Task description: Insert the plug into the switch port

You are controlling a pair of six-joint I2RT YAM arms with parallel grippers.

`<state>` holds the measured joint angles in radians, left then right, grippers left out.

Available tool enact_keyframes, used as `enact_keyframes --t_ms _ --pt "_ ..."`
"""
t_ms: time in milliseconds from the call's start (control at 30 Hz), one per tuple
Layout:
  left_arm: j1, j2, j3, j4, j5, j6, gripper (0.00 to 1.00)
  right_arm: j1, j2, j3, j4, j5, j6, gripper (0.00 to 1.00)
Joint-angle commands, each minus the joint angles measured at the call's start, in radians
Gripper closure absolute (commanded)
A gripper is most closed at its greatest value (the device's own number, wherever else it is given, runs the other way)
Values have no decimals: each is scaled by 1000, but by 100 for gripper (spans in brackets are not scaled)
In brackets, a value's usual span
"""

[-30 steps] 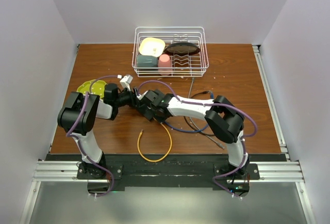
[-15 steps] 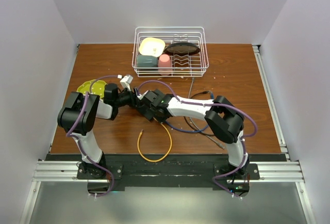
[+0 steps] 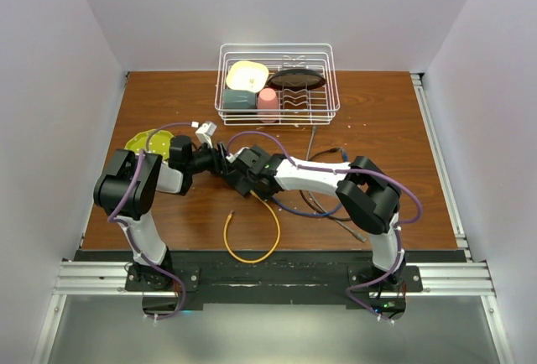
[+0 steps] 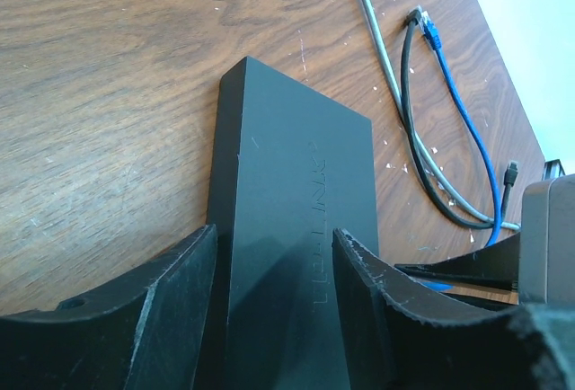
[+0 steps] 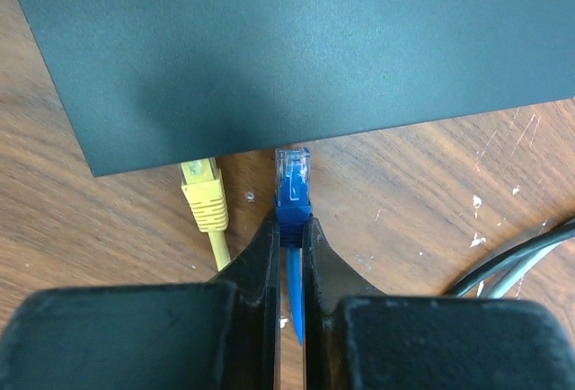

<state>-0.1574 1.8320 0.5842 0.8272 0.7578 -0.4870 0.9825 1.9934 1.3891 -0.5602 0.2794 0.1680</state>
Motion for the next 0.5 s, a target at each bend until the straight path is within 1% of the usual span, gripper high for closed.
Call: enact_keyframes --t_ms 0,267,467 --pt "-4 -5 -6 64 43 -5 42 -1 4 10 29 17 13 100" --pt "-4 7 -3 72 57 -13 44 -1 51 59 34 17 16 100" --pt "-4 18 5 72 61 -13 45 -1 47 73 39 6 18 100"
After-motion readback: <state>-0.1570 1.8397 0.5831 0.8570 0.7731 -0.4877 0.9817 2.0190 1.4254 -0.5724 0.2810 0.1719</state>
